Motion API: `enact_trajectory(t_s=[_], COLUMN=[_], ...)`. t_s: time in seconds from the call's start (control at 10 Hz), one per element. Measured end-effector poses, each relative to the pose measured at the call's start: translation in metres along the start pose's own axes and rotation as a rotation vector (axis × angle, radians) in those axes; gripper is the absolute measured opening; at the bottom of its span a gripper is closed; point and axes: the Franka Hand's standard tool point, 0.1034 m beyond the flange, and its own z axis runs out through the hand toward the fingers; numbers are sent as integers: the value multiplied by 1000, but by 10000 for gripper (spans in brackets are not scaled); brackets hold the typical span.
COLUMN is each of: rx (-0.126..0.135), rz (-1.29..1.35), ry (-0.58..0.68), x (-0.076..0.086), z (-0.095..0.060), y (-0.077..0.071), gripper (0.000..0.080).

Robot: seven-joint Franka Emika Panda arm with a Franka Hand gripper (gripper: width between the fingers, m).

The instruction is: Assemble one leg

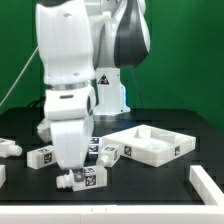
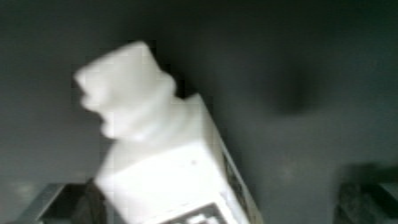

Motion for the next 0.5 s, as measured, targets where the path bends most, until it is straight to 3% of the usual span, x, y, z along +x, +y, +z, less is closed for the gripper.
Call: enact_trajectory(t_s=[0.1,0.4,0.5], rx=[9,13,14], rz=[0,3,3], ry=[5,7,7], x=[7,6,5], z=[6,8,8], y=[-2,-4,-4], gripper=[650,620,440])
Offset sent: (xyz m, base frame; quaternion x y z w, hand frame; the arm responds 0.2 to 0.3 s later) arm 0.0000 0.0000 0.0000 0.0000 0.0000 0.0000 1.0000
